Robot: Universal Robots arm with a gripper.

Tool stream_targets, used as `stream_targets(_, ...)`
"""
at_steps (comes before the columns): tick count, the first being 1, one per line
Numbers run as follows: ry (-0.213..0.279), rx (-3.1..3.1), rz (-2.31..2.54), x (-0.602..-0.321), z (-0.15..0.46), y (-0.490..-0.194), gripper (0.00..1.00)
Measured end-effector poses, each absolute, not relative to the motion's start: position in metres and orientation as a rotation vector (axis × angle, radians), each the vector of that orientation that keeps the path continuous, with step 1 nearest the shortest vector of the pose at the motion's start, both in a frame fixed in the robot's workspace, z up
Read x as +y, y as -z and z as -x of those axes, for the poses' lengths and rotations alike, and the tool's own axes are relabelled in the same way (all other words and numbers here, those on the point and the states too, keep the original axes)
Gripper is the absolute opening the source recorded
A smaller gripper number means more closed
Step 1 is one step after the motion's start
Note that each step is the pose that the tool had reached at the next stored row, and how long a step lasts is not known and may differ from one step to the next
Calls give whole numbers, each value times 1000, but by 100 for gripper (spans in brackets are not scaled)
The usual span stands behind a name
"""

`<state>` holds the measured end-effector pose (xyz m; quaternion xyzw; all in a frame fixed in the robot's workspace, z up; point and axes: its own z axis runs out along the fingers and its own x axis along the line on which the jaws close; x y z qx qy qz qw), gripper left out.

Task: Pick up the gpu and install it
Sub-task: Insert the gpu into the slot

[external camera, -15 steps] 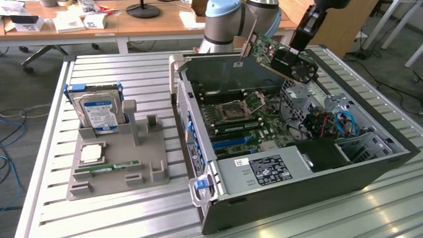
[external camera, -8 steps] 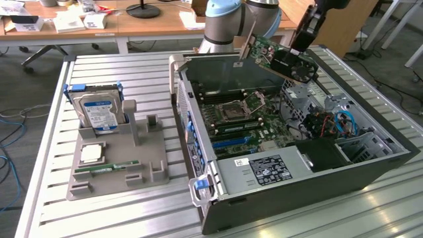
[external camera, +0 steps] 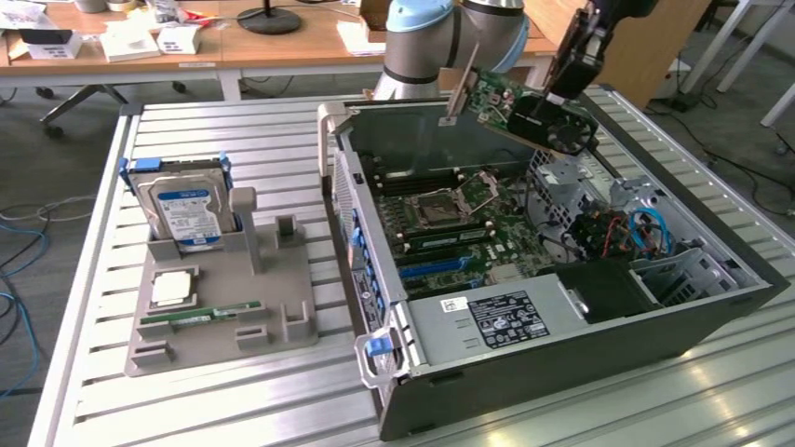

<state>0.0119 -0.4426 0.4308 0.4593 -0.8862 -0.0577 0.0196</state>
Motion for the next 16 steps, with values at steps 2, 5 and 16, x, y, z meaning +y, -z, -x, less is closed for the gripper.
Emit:
stream_targets(2, 178, -2733, -1455, -443, -12, -431, 26)
stream_targets(5, 177, -2705, -1502, -443, -12, -430, 26)
stream_targets(16, 173, -2632, -1618, -443, -12, -430, 26)
